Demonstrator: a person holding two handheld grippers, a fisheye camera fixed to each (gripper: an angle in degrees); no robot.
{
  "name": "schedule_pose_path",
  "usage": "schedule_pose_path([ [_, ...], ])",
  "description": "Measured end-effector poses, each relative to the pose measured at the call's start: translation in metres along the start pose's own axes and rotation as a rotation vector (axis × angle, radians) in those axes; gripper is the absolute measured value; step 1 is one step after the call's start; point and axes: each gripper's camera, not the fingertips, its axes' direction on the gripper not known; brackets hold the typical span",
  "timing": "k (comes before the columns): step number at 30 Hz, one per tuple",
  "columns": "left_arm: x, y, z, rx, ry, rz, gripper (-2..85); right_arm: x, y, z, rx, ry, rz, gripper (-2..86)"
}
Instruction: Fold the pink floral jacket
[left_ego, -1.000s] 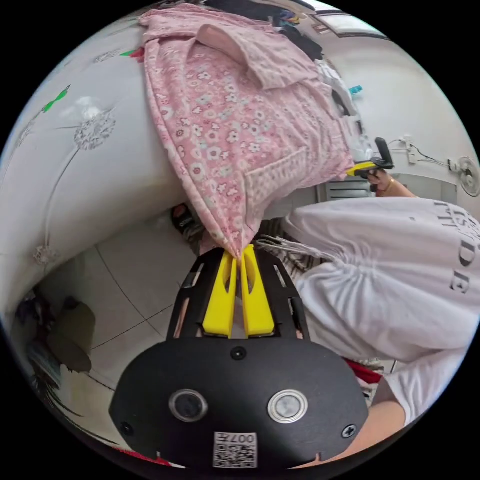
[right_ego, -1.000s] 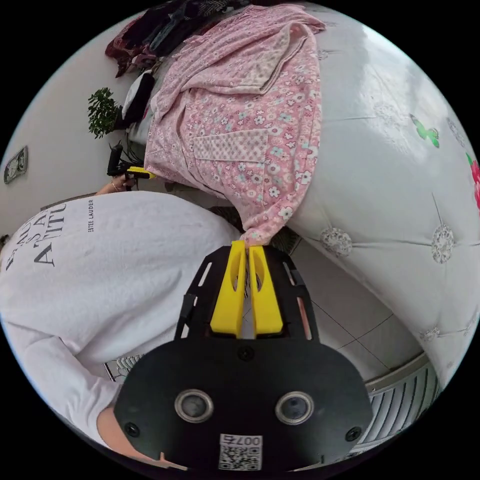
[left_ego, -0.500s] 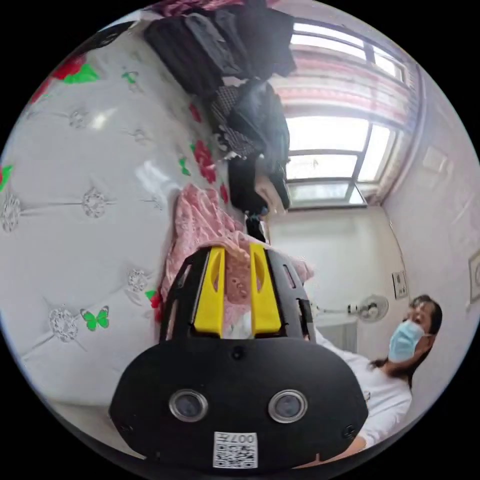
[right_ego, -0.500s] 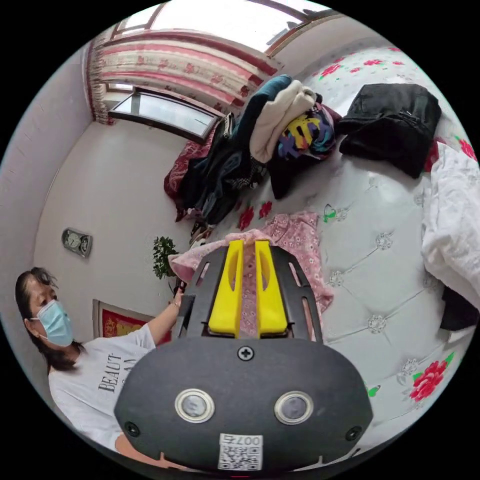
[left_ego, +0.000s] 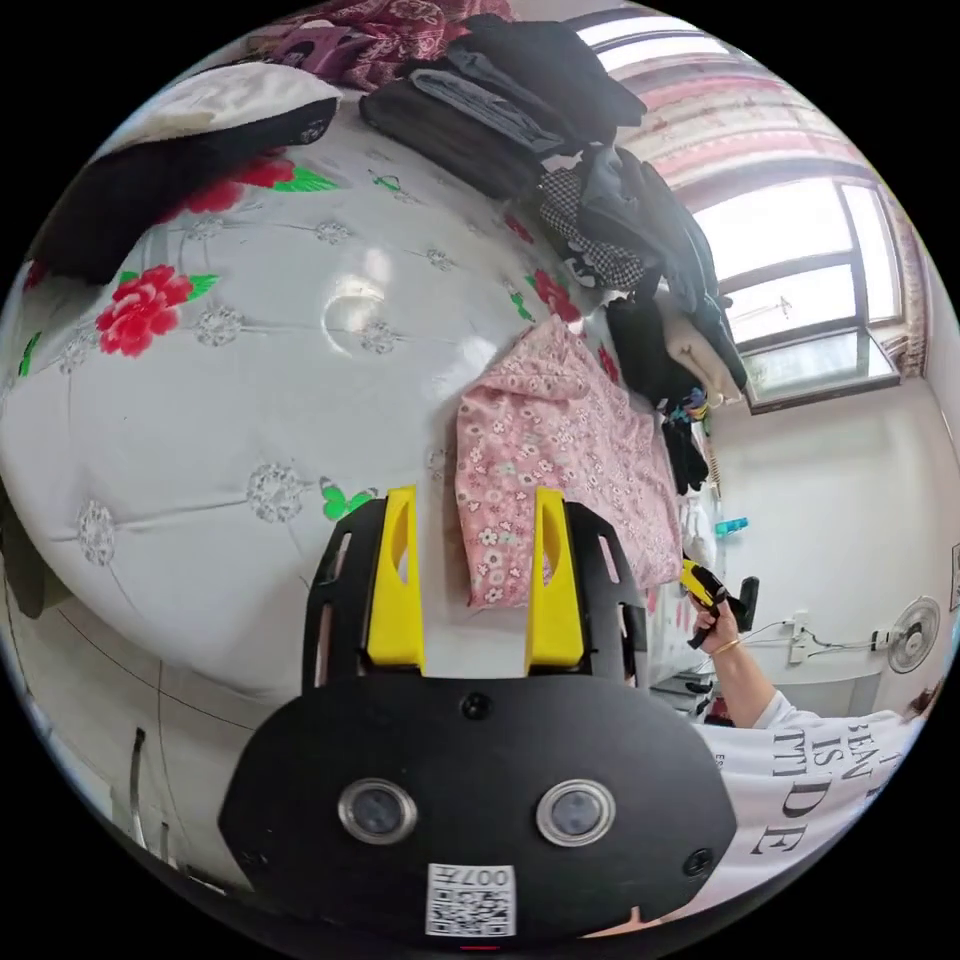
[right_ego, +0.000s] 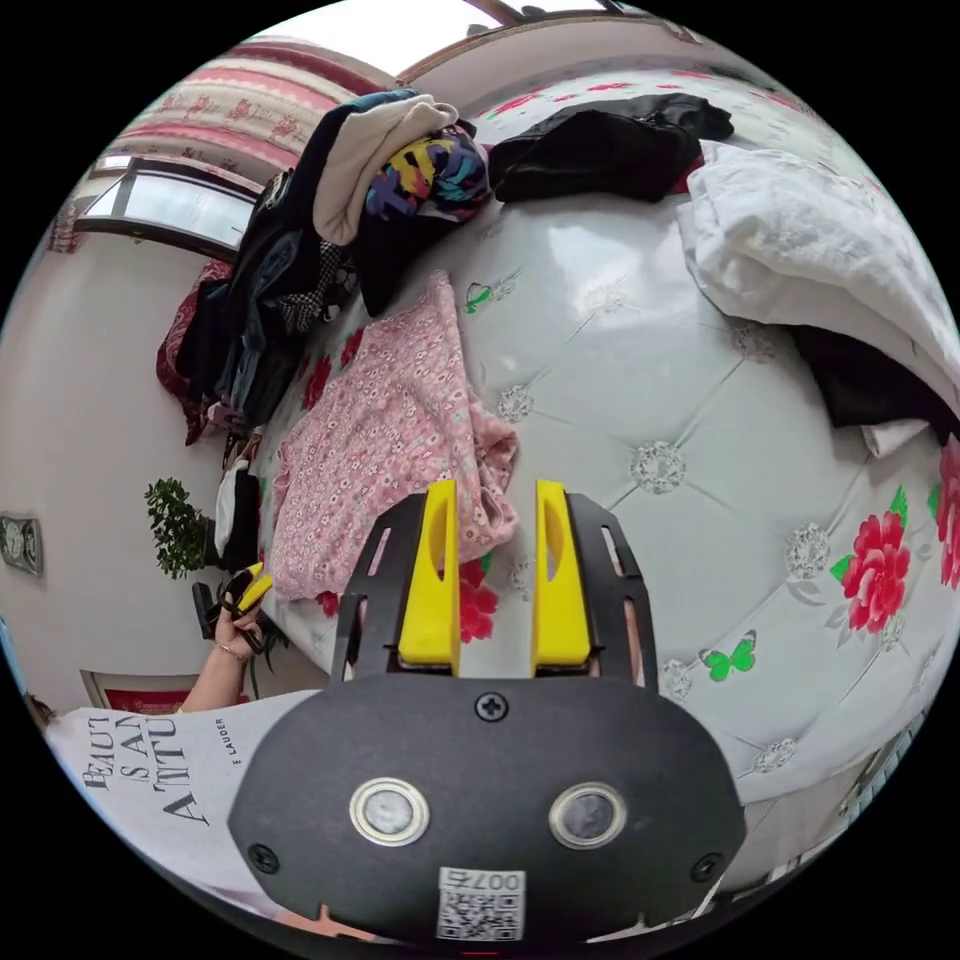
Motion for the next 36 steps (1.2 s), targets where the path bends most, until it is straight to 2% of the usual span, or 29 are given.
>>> schedule_pose_path([
  [3,0.035,-0.027,0.04,-0.117,-0.139,0.14,10.7,-0.016,-0.011,0.024,-0.103,0.007,-0.031,3.2],
  [5,0.053,-0.034,0.057,-0.127,-0.361,0.197,0.3,-0.029,-0.006,0.023,-0.106,0.084,-0.075,1.4],
  [8,0.052,-0.03,0.059,-0.212,-0.294,0.206,-0.3,-0.027,0.014,0.003,-0.07,0.138,-0.105,0.8],
  [12,0.064,-0.003,0.043,-0.172,-0.245,0.28,2.5,-0.003,0.045,-0.008,-0.07,0.144,-0.012,1.5],
  [13,0.073,0.002,0.04,-0.161,-0.247,0.31,5.7,0.004,0.054,-0.013,-0.055,0.138,0.033,2.1],
  [18,0.148,-0.009,0.048,-0.106,-0.203,0.608,10.1,0.006,0.084,-0.041,0.088,0.126,0.142,4.2],
  [20,0.186,-0.02,0.076,-0.099,-0.285,0.761,9.6,0.007,0.096,-0.044,0.116,0.07,0.203,5.5],
  [22,0.198,-0.032,0.112,-0.152,-0.337,0.83,8.1,0.01,0.106,-0.041,0.116,0.035,0.252,6.4],
  [24,0.193,-0.047,0.15,-0.238,-0.394,0.804,5.0,0.012,0.116,-0.037,0.111,-0.003,0.299,7.3],
  [25,0.186,-0.058,0.163,-0.285,-0.364,0.779,2.9,0.013,0.122,-0.036,0.108,-0.026,0.327,7.8],
  [27,0.174,-0.078,0.152,-0.229,-0.284,0.68,1.0,0.014,0.132,-0.035,0.12,-0.066,0.358,8.6],
  [29,0.14,-0.102,0.119,-0.124,-0.221,0.476,1.9,0.017,0.141,-0.033,0.13,-0.095,0.391,9.5],
  [32,0.078,-0.105,0.072,0.009,-0.25,0.211,3.8,0.022,0.147,-0.027,0.111,-0.094,0.442,10.8],
  [36,0.029,-0.071,0.036,0.022,-0.285,0.111,4.7,0.03,0.15,-0.024,0.166,-0.145,0.506,11.8],
])
